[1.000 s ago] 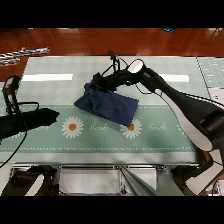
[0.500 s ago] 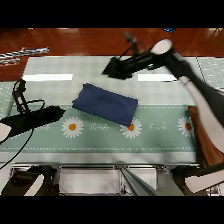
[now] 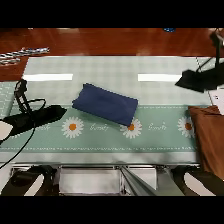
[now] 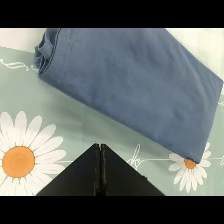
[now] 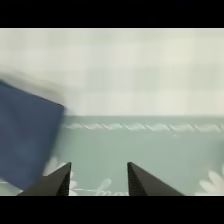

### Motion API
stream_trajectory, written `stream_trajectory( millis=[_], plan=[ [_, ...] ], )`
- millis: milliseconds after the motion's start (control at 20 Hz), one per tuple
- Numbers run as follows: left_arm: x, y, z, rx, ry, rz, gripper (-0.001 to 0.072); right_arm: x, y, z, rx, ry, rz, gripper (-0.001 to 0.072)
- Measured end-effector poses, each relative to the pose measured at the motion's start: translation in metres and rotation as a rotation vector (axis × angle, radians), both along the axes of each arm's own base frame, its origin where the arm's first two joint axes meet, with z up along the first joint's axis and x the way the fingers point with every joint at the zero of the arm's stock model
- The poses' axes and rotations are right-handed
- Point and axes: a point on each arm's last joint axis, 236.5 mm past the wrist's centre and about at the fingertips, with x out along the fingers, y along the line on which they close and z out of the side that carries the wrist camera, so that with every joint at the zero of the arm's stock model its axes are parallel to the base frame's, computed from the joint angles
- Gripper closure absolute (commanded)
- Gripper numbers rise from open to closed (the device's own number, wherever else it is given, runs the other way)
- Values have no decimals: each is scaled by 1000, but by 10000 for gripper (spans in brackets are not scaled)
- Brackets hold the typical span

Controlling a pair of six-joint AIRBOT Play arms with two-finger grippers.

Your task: Fold the shirts.

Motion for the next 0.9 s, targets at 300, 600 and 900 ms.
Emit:
stream_trajectory(
  millis=[300, 600, 900],
  plan=[
    [1, 0, -1, 0, 1, 0, 683, -24, 42, -107, 217, 114, -130, 304],
    [1, 0, -1, 0, 1, 0, 683, -28, 122, -171, 423, 248, -101, 304],
    [1, 0, -1, 0, 0, 0, 683, -23, 185, -187, 588, 313, -56, 320]
  ],
)
